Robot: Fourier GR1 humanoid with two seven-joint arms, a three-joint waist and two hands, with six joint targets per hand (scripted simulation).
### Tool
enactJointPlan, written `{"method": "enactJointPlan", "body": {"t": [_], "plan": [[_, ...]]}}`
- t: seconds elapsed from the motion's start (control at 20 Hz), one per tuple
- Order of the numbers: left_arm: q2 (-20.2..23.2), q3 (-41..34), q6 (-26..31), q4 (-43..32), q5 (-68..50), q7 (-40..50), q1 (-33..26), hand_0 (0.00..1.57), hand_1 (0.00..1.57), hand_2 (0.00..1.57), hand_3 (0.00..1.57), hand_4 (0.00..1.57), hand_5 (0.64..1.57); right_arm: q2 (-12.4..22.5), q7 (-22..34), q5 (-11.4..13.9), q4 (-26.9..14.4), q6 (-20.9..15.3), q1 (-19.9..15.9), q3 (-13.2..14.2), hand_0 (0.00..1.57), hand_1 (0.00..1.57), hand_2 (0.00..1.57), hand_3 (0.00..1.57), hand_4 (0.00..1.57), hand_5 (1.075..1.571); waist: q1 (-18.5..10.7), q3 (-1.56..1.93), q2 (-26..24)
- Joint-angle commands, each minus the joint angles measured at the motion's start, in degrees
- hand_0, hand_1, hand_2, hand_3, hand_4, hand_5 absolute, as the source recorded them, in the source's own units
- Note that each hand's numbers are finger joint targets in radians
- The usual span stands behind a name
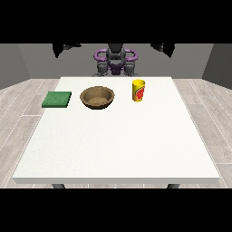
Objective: Pick the cup and pour the ball into the bowl, then pick the bowl and place it on the pad
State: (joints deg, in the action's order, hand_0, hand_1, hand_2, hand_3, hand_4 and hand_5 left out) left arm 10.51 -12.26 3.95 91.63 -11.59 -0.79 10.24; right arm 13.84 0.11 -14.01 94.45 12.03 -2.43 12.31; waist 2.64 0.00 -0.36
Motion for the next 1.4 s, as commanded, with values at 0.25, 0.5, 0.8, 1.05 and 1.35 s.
{"method": "enactJointPlan", "body": {"t": [0.25, 0.5, 0.8, 1.05, 1.35], "plan": [[-3.93, 1.94, -1.0, -12.81, 5.93, -17.42, 1.56, 0.0, 0.0, 0.0, 0.0, 0.0, 1.526, 0.14, -6.66, 1.27, -6.14, 2.49, -3.43, 0.87, 0.0, 0.0, 0.0, 0.0, 0.0, 1.571, 0.88, -0.01, 6.68], [-7.97, 1.67, -5.3, -23.9, 9.4, -30.12, 3.65, 0.0, 0.0, 0.0, 0.0, 0.0, 1.52, -2.89, -7.35, 3.38, -0.64, 1.04, -3.65, -3.05, 0.0, 0.0, 0.0, 0.0, 0.0, 1.571, 5.45, -0.05, 10.49], [-5.93, -1.3, -5.81, -36.9, 8.73, -36.39, 10.22, 0.0, 0.0, 0.0, 0.0, 0.0, 1.519, -0.04, -9.82, 0.63, -6.42, 3.62, -6.15, 1.44, 0.0, 0.0, 0.0, 0.0, 0.0, 1.57, 4.77, -0.03, 12.73], [-4.14, -3.46, -5.28, -46.05, 8.28, -44.5, 12.2, 0.0, 0.0, 0.0, 0.0, 0.0, 1.519, 0.81, -11.27, 0.16, -7.11, 6.69, -3.94, 1.67, 0.0, 0.0, 0.0, 0.0, 0.0, 1.571, 5.73, -0.04, 13.22], [-5.9, -3.31, -8.4, -52.7, 9.3, -50.29, 16.71, 0.0, 0.0, 0.0, 0.0, 0.0, 1.521, -1.27, -17.44, 3.35, -9.19, 6.43, -5.09, -0.26, 0.0, 0.0, 0.0, 0.0, 0.0, 1.571, 6.51, -0.04, 17.24]]}}
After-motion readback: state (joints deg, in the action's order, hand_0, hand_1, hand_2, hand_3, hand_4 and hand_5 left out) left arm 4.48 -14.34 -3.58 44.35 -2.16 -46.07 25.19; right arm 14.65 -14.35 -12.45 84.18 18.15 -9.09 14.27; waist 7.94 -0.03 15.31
